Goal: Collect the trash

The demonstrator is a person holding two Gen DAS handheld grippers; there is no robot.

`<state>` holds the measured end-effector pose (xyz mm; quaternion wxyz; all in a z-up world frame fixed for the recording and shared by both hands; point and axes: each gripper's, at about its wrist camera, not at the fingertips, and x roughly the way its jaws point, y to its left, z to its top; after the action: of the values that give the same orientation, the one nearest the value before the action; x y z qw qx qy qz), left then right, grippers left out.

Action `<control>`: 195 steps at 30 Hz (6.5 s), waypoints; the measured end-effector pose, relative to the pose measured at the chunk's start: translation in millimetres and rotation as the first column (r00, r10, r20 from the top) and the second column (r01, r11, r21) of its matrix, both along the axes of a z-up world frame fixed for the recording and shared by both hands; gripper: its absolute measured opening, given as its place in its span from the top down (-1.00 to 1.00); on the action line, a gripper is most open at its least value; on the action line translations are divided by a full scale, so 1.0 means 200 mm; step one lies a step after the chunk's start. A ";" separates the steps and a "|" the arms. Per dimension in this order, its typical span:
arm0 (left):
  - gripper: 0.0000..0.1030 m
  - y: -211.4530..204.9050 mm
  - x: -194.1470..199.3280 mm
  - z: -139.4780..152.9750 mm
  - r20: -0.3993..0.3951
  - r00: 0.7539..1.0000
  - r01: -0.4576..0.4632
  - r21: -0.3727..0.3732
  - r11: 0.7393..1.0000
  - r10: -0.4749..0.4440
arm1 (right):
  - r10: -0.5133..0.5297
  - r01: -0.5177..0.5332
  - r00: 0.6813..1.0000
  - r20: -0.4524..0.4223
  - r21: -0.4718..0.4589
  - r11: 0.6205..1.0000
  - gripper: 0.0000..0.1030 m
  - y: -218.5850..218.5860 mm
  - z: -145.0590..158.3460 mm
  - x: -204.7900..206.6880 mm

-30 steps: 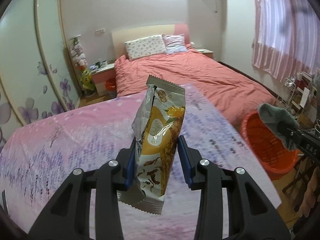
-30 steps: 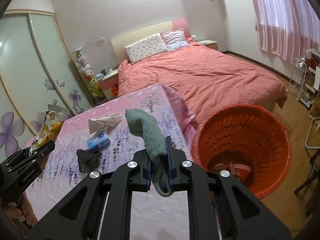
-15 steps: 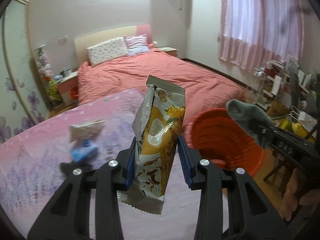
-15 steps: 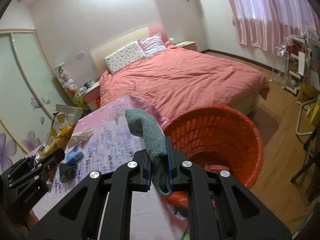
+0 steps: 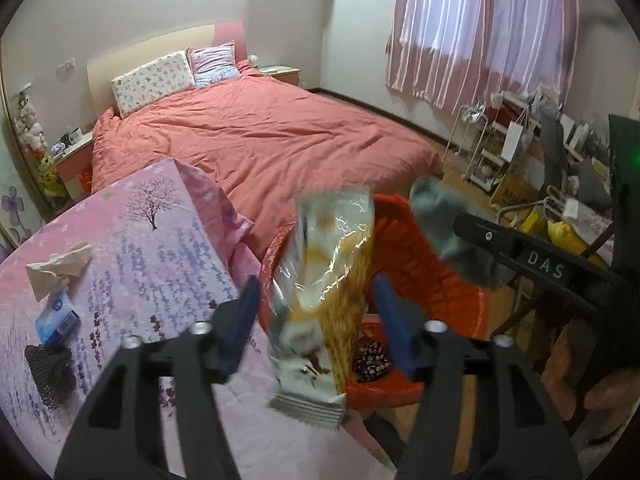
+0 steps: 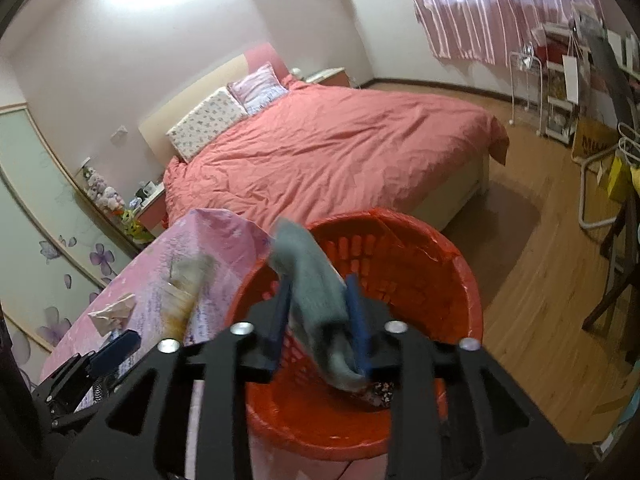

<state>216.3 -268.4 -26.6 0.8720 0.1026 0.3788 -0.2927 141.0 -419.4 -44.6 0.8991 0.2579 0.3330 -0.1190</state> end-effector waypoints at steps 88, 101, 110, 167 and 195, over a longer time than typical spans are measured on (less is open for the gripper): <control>0.43 1.99 0.06 -0.32 -0.044 0.839 -0.541 0.044 0.840 0.542 | 0.558 -0.593 0.805 -0.204 -0.240 0.768 0.36 1.52 -0.23 0.17; -0.65 1.96 0.06 -0.28 0.000 0.829 -0.559 0.056 0.828 0.559 | 0.502 -0.532 0.843 -0.191 -0.160 0.832 0.11 1.35 -0.26 0.26; -0.32 1.87 0.13 -0.35 -0.089 0.852 -0.512 0.057 0.857 0.515 | 0.500 -0.531 0.845 -0.191 -0.184 0.827 0.10 1.36 -0.26 0.26; 0.14 1.68 0.21 -0.36 -0.020 0.865 -0.495 0.133 0.859 0.502 | 0.498 -0.535 0.842 -0.207 -0.205 0.819 0.05 1.40 -0.27 0.28; 0.81 1.84 0.19 -0.36 0.028 0.838 -0.539 0.191 0.820 0.545 | 0.503 -0.536 0.842 -0.197 -0.189 0.823 0.05 1.37 -0.27 0.28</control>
<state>254.2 100.2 -98.2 0.8999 0.0698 0.4305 0.0034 197.4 -144.5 -98.7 0.8963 0.0396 0.4355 0.0743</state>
